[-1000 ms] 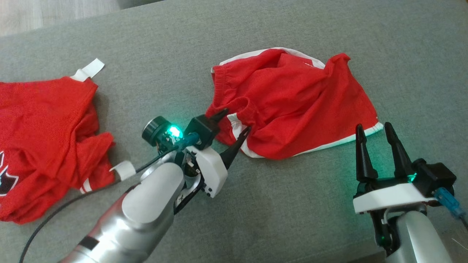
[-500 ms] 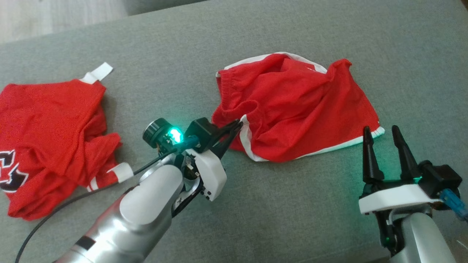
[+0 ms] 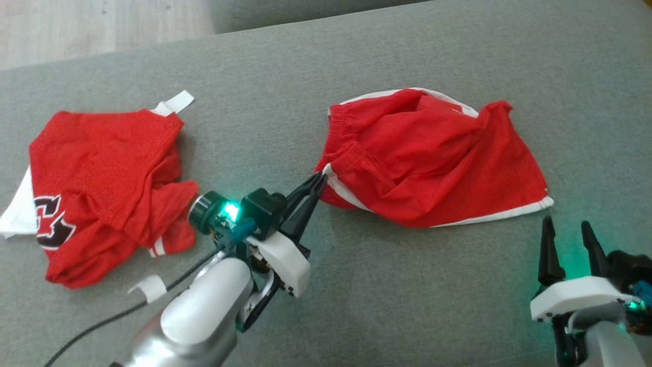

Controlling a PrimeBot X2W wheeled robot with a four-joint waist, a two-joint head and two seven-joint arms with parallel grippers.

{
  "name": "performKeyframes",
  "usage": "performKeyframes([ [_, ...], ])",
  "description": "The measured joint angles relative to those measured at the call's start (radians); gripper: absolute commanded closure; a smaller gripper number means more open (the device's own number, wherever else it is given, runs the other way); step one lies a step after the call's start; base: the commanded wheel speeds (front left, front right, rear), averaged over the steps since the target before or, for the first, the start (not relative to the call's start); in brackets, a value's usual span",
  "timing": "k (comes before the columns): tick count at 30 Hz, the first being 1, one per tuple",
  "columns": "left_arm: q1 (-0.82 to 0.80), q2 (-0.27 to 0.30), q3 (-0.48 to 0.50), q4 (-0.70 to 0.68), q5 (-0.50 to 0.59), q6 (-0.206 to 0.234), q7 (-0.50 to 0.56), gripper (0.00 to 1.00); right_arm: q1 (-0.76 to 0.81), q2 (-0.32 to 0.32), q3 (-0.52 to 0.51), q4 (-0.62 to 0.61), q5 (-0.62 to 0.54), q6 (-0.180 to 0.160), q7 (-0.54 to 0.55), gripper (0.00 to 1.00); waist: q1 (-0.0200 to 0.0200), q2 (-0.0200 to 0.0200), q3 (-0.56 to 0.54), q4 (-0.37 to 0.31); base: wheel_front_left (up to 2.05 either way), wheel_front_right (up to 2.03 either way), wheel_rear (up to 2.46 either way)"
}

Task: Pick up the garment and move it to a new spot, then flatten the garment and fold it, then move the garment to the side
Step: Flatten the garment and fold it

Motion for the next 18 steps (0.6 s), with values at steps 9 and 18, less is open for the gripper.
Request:
performKeyframes([
  [9, 0.02, 0.004, 0.001, -0.06, 0.0, 0.027, -0.023, 1.0, -0.133, 0.0, -0.035, 0.156, 0.015, 0.0, 0.029, 0.0, 0.0001, 0.0, 0.005, 0.034, 0.0, 0.0, 0.0],
  [18, 0.029, 0.004, -0.002, -0.073, 0.0, 0.042, -0.028, 1.0, -0.213, -0.006, -0.043, 0.308, -0.002, 0.0, 0.041, 0.58, 0.0001, 0.0, 0.008, 0.054, 0.0, 0.0, 0.0],
])
